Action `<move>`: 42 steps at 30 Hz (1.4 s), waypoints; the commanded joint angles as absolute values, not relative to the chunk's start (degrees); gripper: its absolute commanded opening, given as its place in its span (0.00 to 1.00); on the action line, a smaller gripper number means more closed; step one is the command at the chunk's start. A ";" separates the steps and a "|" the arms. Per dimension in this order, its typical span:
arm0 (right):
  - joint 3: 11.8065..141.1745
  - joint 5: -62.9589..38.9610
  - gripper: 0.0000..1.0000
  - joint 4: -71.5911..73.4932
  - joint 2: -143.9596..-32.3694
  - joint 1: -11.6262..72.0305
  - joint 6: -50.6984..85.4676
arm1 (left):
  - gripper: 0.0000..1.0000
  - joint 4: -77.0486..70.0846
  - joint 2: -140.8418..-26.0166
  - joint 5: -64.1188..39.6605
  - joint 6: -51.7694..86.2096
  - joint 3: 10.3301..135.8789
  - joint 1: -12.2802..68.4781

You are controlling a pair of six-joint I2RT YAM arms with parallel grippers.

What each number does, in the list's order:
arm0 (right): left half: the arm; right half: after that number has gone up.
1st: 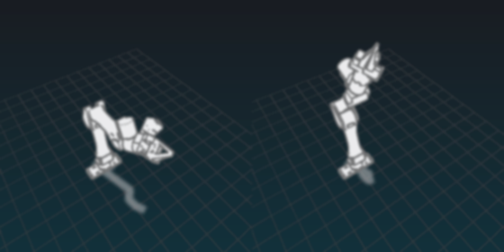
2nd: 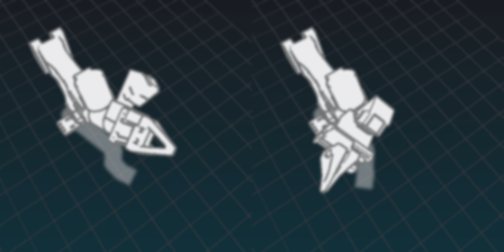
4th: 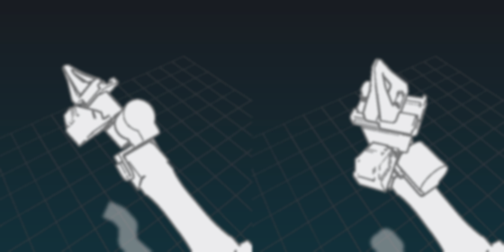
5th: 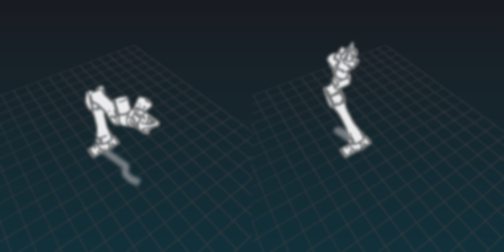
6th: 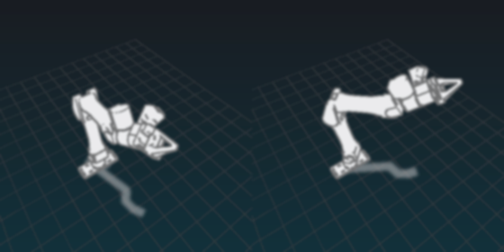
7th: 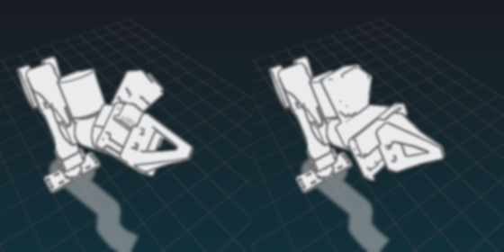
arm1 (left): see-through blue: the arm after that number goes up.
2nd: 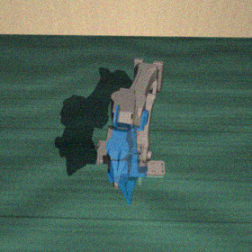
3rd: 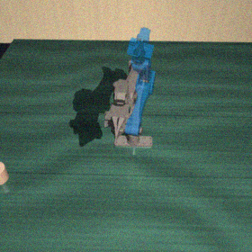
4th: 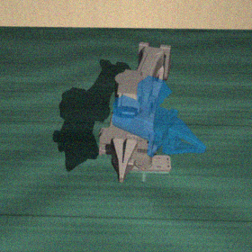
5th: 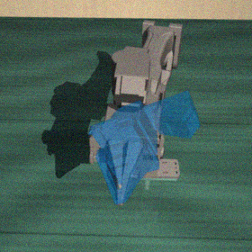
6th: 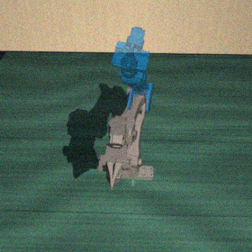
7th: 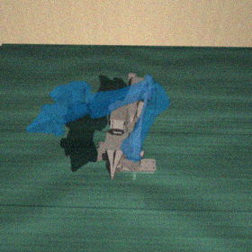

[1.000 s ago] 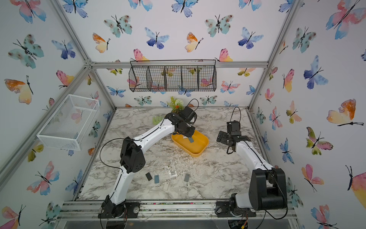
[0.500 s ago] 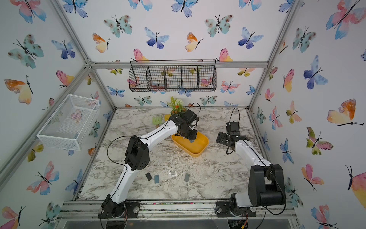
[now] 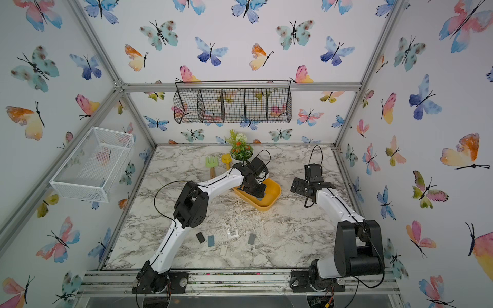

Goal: Put the eraser in the storage box
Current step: Place the eraser in the storage box, then pick up the eraser from the center of the board.

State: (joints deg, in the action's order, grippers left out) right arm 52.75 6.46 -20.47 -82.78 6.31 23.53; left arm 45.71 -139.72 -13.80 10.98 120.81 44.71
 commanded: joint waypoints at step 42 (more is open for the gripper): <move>55.89 3.54 0.95 -43.94 -79.07 55.94 46.83 | 0.98 14.19 -93.59 -2.40 20.82 85.97 24.98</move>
State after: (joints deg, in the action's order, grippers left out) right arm 55.94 4.08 -39.57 -77.23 53.69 42.30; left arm 17.78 -96.09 -1.28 19.35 90.54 26.74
